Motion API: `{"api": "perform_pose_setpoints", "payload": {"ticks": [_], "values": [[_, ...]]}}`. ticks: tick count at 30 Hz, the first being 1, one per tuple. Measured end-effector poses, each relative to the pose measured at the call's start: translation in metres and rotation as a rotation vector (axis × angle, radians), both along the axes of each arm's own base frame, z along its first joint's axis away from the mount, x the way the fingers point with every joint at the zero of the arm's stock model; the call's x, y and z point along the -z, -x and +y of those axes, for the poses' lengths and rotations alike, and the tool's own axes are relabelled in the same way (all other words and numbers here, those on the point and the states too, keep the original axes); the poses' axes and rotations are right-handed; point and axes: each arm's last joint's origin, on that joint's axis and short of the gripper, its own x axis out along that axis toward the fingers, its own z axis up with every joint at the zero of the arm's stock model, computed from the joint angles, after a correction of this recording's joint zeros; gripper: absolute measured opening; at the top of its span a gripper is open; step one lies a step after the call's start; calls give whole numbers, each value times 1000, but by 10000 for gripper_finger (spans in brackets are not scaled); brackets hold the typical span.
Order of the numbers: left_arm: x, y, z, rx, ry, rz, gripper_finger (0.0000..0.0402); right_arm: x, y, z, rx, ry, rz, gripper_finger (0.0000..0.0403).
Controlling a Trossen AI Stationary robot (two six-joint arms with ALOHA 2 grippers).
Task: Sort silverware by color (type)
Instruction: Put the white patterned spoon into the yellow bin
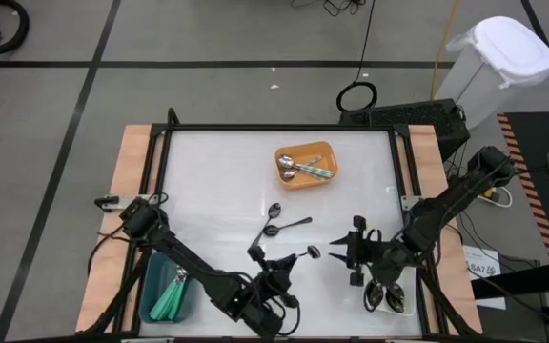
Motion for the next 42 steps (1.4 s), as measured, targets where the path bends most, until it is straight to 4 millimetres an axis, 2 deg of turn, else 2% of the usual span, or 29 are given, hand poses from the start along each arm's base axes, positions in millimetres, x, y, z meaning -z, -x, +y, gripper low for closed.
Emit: {"api": "perform_pose_setpoints", "payload": {"ticks": [5, 14, 23, 34, 38, 42], "values": [[-14, -1, -14, -71, 56, -226, 8, 2, -10, 15, 17, 29, -120, 128], [-25, 5, -31, -117, 188, -439, 8, 13, -37, 43, -41, -17, -296, 128], [-25, 4, -32, -96, 272, -476, 8, 18, -52, 56, -63, -49, -436, 146], [-28, 1, -30, -83, 284, -476, 8, 25, -65, 54, -89, -121, -483, 208], [-28, 0, -29, -83, 280, -472, 8, 26, -69, 51, -81, -126, -490, 217], [-28, 0, -29, -81, 274, -467, 8, 26, -73, 48, -149, -156, -482, 215]]}}
